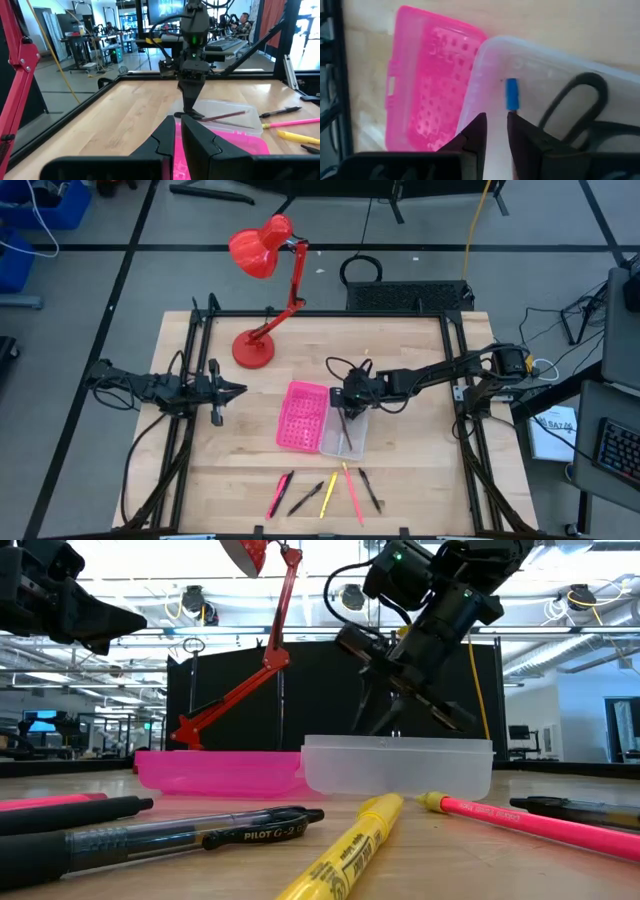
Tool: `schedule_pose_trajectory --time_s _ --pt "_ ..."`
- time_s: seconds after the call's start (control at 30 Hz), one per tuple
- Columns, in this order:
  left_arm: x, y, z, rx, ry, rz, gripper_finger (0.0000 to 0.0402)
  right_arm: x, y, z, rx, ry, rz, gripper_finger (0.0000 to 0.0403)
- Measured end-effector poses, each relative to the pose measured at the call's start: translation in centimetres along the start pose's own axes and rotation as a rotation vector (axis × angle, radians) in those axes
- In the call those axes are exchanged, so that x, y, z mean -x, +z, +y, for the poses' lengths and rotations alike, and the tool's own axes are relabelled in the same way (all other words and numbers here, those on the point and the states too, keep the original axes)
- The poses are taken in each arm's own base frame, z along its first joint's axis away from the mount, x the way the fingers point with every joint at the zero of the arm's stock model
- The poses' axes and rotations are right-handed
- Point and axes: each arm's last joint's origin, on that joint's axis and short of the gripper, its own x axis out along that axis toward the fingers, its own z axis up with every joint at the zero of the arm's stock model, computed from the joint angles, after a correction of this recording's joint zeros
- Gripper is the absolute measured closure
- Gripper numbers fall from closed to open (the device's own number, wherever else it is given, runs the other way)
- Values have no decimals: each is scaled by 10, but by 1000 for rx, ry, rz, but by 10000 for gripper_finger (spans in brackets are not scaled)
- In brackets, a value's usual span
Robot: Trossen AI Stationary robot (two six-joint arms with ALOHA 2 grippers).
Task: Pick & place school supplies into a supply box
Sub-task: Put the pink pen in the pink box
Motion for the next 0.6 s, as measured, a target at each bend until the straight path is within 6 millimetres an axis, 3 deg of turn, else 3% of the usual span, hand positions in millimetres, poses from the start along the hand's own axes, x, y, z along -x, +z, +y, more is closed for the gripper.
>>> schedule_pose_trajectory --time_s 0.4,0.5,0.6 --pt "0 0 0 -10 0 4 362 1 0 4 80 42 21 369" --pt "0 0 0 -10 0 3 362 14 1 14 211 133 22 376" --pt "0 1 0 7 4 -5 362 39 -2 22 418 191 -6 392"
